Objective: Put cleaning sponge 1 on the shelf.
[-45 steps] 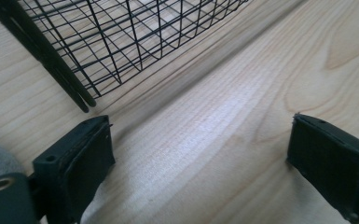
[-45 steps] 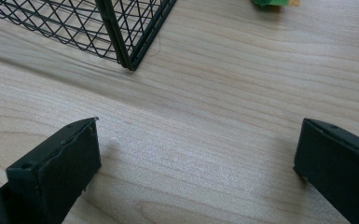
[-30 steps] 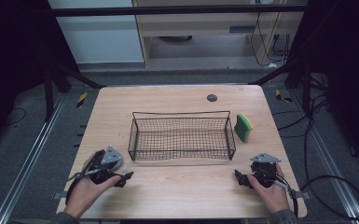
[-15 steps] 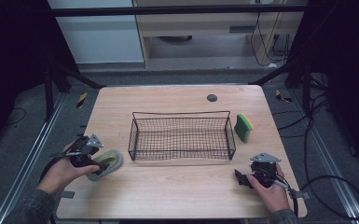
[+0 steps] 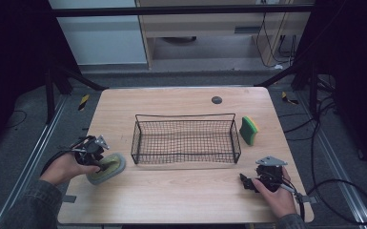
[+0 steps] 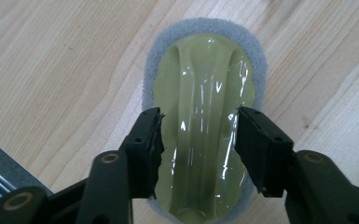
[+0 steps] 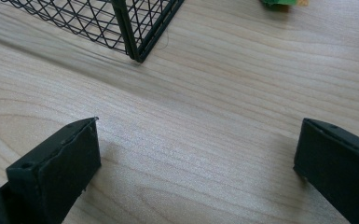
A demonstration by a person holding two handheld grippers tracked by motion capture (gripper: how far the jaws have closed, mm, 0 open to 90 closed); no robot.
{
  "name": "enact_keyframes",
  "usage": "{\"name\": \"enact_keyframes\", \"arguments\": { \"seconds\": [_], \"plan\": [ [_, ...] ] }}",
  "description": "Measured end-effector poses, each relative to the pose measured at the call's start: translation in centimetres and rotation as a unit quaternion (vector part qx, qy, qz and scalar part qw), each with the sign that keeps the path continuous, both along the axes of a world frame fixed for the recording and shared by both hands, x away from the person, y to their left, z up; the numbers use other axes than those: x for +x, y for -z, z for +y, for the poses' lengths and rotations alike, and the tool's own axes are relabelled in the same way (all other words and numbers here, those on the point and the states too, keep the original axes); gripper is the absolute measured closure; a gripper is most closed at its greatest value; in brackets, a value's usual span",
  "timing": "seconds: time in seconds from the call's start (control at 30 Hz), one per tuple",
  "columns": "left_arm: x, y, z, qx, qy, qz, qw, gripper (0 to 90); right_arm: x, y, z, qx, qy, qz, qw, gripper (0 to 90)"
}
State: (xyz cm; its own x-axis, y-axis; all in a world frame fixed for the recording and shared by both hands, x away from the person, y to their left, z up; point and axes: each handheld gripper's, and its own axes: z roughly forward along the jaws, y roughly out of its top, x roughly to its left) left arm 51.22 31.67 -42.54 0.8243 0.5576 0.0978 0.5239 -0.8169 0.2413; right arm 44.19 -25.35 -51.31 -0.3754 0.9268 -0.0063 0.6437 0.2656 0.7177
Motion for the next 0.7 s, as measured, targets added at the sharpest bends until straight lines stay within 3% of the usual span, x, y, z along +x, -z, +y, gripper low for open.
{"name": "enact_keyframes", "arguments": {
  "seconds": [0.23, 0.37, 0.5, 0.7],
  "plan": [
    [0.4, 0.34, -0.48, 0.023, 0.029, 0.023, 0.9991, 56.1, 0.01, -0.01, -0.04, -0.001, -0.003, 0.0, 1.0, 0.6],
    [0.63, 0.44, -0.67, 0.031, 0.03, 0.03, 0.9986, 59.9, -0.01, -0.01, -0.04, 0.0, -0.003, 0.001, 1.0, 0.6],
    [0.84, 0.45, -0.59, 0.035, 0.024, 0.038, 0.9984, 70.0, -0.02, -0.02, -0.05, 0.0, -0.004, 0.001, 1.0, 0.6],
    [0.18, -0.1, -0.55, 0.035, 0.032, 0.033, 0.9983, 70.5, -0.02, -0.01, -0.05, 0.0, -0.004, 0.001, 1.0, 0.6]
  ]
}}
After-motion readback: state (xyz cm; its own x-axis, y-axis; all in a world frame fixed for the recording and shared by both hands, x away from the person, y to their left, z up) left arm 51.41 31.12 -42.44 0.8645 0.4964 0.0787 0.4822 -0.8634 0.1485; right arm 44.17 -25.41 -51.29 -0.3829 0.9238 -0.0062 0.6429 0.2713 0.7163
